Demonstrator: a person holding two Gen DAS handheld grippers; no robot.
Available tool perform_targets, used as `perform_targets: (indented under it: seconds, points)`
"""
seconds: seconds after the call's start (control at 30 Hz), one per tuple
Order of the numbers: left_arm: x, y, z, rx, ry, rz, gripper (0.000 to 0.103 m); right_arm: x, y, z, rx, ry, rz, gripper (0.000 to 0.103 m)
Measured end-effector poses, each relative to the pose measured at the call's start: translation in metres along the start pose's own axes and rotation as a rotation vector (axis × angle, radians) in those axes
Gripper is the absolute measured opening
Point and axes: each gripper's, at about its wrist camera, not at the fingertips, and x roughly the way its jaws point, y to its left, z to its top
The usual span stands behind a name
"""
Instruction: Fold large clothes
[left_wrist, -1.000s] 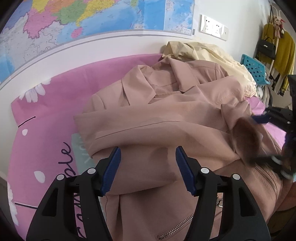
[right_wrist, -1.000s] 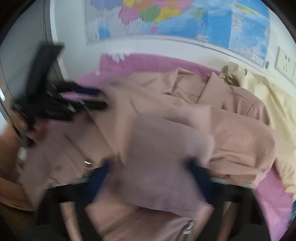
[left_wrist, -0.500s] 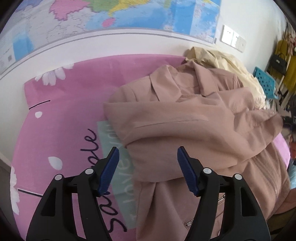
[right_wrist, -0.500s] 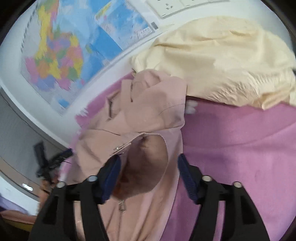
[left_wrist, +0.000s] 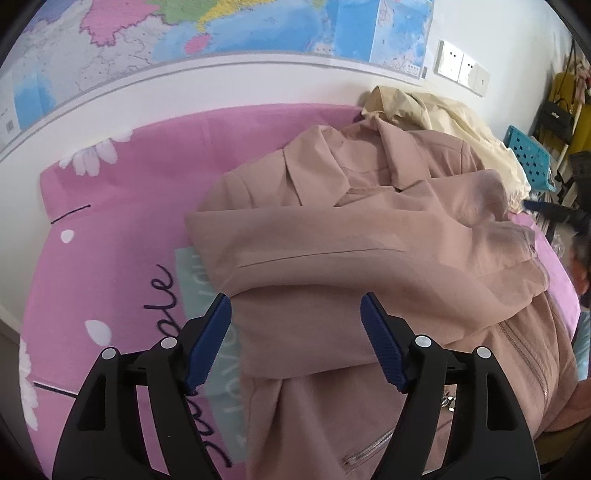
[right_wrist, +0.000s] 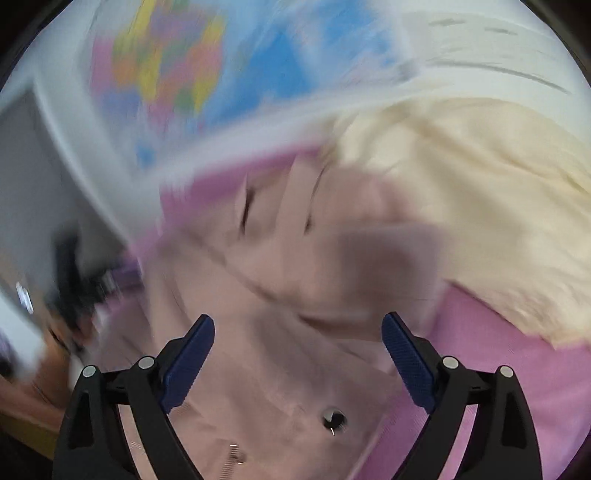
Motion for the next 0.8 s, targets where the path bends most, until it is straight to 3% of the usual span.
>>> perform_targets:
  seconds: [0.13,0.17,0.2,0.23,0.3,0.4,0.8]
  points:
    - [0.008,-0.004,-0.001,0.008,0.021,0.022,0.072,0.057,0.018,0.004,-0.143,0.166,-0.046,0.087]
    - [0.009,-0.004,-0.001,0.005,0.025,0.021,0.072,0.063,0.018,0.004,-0.151,0.193,-0.032,0.077]
    - [0.010,-0.003,-0.002,0.003,0.029,0.024,0.072,0.068,0.018,0.004,-0.160,0.210,-0.023,0.059]
    - [0.010,-0.003,-0.002,-0.002,0.031,0.030,0.072,0.070,0.019,0.004,-0.180,0.219,-0.021,0.051]
    - [0.009,-0.004,-0.003,-0.002,0.029,0.064,0.071,0.066,0.023,0.006,-0.212,0.221,-0.031,0.022]
    - [0.006,-0.007,-0.004,0.015,0.021,0.099,0.071,0.049,0.024,0.014,-0.225,0.187,-0.025,0.007]
    - [0.000,-0.020,0.000,0.054,-0.004,0.134,0.071,0.005,0.056,0.054,-0.311,-0.021,-0.085,0.003]
